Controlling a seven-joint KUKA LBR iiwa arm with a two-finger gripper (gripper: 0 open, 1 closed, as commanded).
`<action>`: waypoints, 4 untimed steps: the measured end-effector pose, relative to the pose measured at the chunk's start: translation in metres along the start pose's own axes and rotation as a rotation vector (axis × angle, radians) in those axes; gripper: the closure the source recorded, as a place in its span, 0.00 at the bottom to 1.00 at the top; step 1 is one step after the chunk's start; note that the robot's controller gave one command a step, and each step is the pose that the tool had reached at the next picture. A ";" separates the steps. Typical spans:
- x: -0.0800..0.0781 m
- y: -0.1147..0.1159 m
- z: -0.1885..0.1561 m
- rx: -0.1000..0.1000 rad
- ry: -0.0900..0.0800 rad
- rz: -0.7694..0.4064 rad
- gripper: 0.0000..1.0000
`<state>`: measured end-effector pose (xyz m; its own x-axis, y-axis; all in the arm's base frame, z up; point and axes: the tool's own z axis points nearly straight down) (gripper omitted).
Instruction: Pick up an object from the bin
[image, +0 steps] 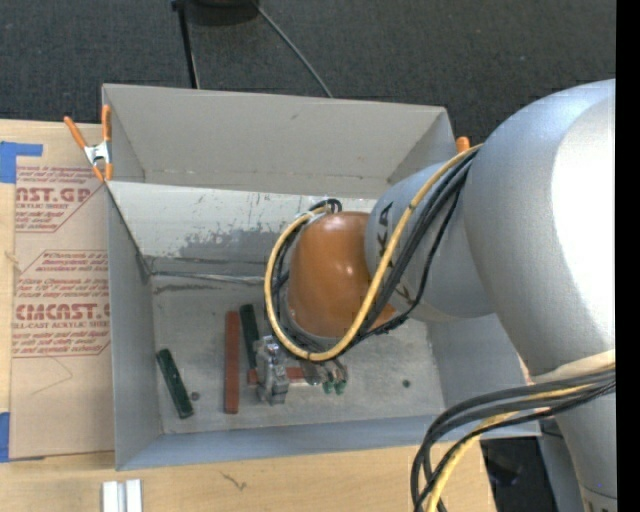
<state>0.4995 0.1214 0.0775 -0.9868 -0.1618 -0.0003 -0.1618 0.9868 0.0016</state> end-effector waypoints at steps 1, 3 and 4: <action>0.008 0.052 0.002 0.000 -0.017 -0.376 0.00; -0.013 0.003 -0.014 -0.002 0.000 -0.278 0.00; -0.019 -0.011 -0.018 0.001 -0.003 -0.247 0.00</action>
Offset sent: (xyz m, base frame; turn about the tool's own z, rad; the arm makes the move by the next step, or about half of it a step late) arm 0.0000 0.0000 0.0000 0.0000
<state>0.5203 0.1136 0.0952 -0.9171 -0.3986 -0.0039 -0.3986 0.9171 0.0002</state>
